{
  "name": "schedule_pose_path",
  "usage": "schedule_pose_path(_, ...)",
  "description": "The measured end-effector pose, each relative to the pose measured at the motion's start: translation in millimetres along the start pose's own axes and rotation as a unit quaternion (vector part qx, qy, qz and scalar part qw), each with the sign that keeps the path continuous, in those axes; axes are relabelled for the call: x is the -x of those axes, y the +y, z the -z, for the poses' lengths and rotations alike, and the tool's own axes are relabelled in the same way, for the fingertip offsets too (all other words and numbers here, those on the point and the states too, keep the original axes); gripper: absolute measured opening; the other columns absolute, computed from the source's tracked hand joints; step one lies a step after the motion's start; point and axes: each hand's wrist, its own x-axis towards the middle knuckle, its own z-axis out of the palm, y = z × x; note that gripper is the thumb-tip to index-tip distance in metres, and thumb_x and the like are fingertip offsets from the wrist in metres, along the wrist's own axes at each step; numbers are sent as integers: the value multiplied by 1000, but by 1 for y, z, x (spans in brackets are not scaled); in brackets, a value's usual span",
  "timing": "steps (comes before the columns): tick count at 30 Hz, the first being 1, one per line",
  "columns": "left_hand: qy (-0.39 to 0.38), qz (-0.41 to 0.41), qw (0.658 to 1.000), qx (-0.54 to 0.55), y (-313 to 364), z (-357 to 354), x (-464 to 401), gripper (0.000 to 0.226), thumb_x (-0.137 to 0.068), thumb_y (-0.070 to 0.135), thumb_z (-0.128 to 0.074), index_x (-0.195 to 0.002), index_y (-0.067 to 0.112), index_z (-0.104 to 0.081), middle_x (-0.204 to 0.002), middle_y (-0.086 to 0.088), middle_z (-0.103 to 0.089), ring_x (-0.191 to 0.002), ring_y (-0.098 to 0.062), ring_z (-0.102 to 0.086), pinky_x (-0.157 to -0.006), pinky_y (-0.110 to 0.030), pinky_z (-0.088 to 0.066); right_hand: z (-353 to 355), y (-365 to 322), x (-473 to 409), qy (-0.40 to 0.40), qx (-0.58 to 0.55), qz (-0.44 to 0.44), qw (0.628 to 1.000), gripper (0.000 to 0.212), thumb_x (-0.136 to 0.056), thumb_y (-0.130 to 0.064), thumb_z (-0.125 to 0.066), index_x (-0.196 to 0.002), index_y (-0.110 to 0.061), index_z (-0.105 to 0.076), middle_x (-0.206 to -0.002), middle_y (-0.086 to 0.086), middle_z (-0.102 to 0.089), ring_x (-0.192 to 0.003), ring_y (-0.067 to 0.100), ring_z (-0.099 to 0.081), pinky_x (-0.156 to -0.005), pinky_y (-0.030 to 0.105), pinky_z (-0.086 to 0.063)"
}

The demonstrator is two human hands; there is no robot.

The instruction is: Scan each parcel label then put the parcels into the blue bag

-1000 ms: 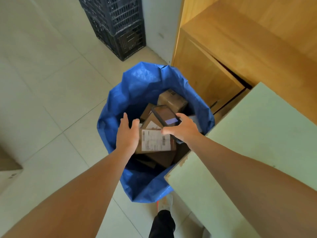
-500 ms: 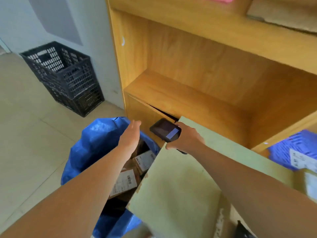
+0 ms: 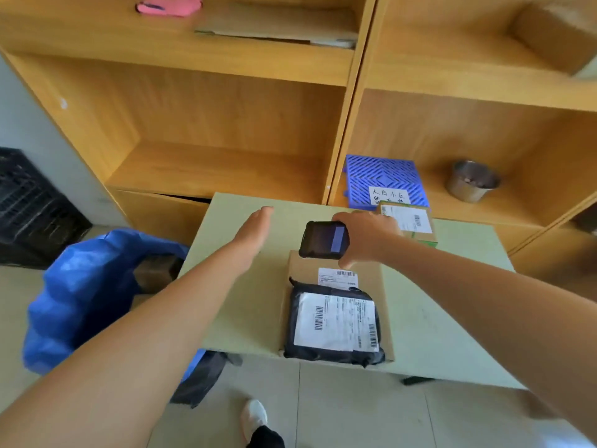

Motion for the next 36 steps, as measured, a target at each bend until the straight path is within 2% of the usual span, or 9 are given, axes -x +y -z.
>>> schedule_pose_path(5, -16, -13, 999, -44, -8, -46, 38, 57, -102, 51, -26, -153, 27, -32, -160, -2, -31, -144, -26, -32, -111, -44, -27, -11, 57, 58, -10, 47, 3, 999, 79, -62, -49, -85, -131, -36, -49, -101, -8, -59, -92, 21, -58, -69, 31, -41)
schedule_pose_path(9, -30, -14, 998, -49, -20, -71, 57, 52, -104, 48, -24, -150, 26, -35, -155, -3, -35, -141, -25, -33, -106, -42, -29, -18, 83, 89, -31, 72, 0, 997, 78, -59, -53, -85, -127, -38, -50, -101, -9, -62, -95, 20, -61, -70, 31, -47)
schedule_pose_path(13, -43, -27, 997, -53, -36, -88, 65, 36, -104, 44, -26, -120, 22, -49, -124, -4, -48, -109, -21, -44, -86, -37, -28, -23, 97, 110, -53, 86, 6, 995, 72, -59, -52, -83, -122, -38, -51, -95, -10, -61, -89, 19, -61, -63, 28, -44)
schedule_pose_path(17, -43, -12, 995, -90, -52, -88, 66, 52, -102, 46, -26, -146, 23, -42, -154, -2, -40, -137, -24, -38, -109, -41, -28, -25, 101, 122, -76, 98, 12, 992, 73, -59, -51, -82, -123, -37, -50, -92, -10, -60, -88, 18, -61, -69, 30, -49)
schedule_pose_path(22, -35, 18, 995, -87, -111, -89, 5, 80, -69, 75, -29, -129, 30, -55, -136, 0, -58, -121, -25, -52, -106, -49, -36, -28, 83, 131, -87, 99, 47, 990, 78, -63, -50, -83, -131, -35, -47, -96, -8, -59, -91, 19, -60, -68, 30, -44)
schedule_pose_path(25, -53, 52, 995, -71, -90, -81, 49, 64, -87, 67, -30, -130, 25, -52, -135, 8, -52, -117, -21, -46, -95, -42, -33, -29, 69, 132, -83, 107, 68, 988, 79, -66, -50, -83, -134, -34, -46, -95, -8, -54, -89, 19, -57, -69, 30, -41)
schedule_pose_path(29, -73, 49, 994, -59, -83, -73, 70, 28, -105, 45, -27, -105, 28, -50, -117, 6, -42, -109, -14, -40, -94, -34, -32, -29, 63, 126, -68, 101, 60, 991, 79, -66, -48, -82, -134, -32, -46, -96, -8, -55, -91, 20, -59, -67, 30, -40)
schedule_pose_path(33, -75, 60, 995, -28, -87, -72, 70, 33, -105, 50, -28, -117, 29, -50, -120, 5, -48, -119, -20, -48, -101, -34, -36, -49, 65, 117, -68, -21, -15, 997, 79, -64, -51, -83, -133, -35, -47, -101, -8, -60, -89, 19, -61, -68, 28, -47)
schedule_pose_path(36, -83, 70, 994, -13, -98, -75, 67, 38, -104, 48, -31, -91, 26, -58, -101, 7, -59, -93, -11, -56, -85, -30, -42, -79, 56, 109, -83, -240, -100, 962, 84, -66, -46, -87, -137, -33, -45, -101, -7, -61, -82, 13, -61, -64, 25, -51)
